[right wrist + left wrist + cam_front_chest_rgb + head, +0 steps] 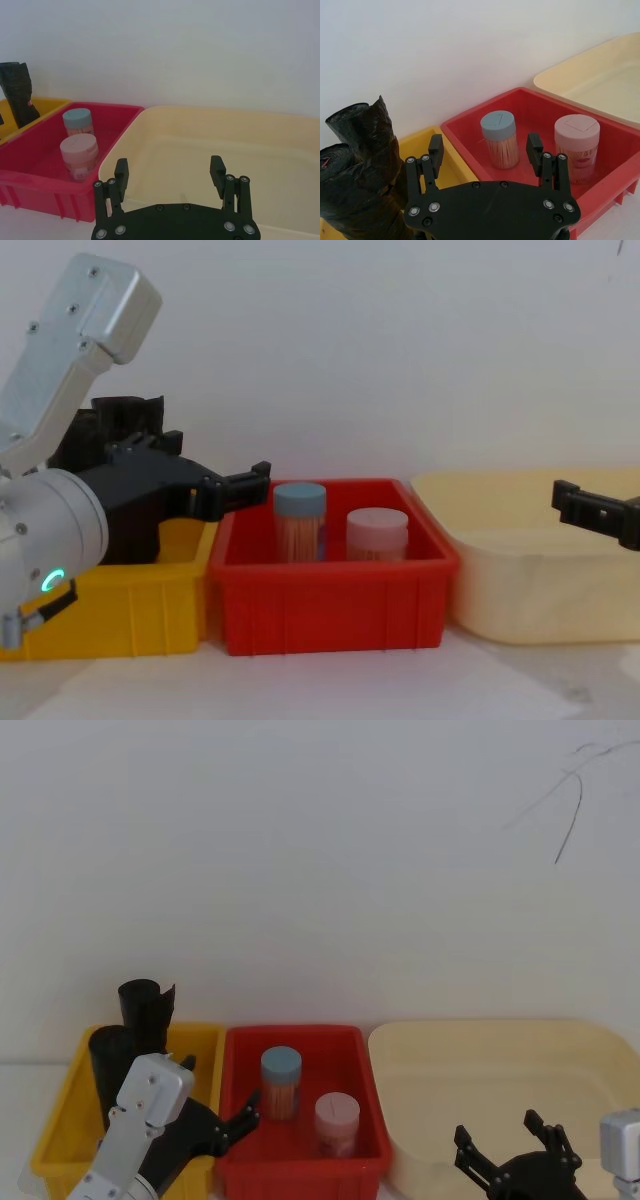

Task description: Pick up the garbage bag with the one hand and transfer it to the other hand.

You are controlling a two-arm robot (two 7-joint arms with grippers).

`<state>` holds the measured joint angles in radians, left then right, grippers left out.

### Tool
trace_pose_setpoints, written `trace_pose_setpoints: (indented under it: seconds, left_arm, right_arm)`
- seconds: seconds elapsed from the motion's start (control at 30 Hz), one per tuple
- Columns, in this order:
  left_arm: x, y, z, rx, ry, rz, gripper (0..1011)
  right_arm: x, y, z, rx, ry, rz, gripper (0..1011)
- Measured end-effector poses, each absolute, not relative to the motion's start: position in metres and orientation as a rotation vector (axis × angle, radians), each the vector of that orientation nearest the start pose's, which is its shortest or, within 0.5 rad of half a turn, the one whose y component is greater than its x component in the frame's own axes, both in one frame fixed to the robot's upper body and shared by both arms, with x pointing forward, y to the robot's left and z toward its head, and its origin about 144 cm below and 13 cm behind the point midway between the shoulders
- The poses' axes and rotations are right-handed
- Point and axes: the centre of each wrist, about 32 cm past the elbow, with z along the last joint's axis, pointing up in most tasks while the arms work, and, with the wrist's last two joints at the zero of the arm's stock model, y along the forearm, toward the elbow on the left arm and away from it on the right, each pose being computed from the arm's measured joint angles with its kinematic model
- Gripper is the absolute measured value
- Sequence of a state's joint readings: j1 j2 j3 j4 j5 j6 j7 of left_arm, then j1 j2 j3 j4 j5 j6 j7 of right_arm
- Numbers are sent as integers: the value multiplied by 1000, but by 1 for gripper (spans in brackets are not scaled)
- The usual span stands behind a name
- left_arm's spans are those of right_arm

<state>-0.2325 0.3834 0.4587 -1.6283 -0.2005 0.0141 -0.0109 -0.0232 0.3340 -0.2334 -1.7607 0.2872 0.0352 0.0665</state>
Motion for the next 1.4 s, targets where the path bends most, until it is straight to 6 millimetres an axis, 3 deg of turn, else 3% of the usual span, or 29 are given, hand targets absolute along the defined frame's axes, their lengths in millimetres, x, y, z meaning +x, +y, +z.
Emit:
trace_pose_setpoints:
  seconds: [1.4]
  left_arm:
    - [490, 197, 1203, 65, -264, 1119, 1002]
  right_arm:
    - [441, -235, 1183, 17, -58, -1225, 1004]
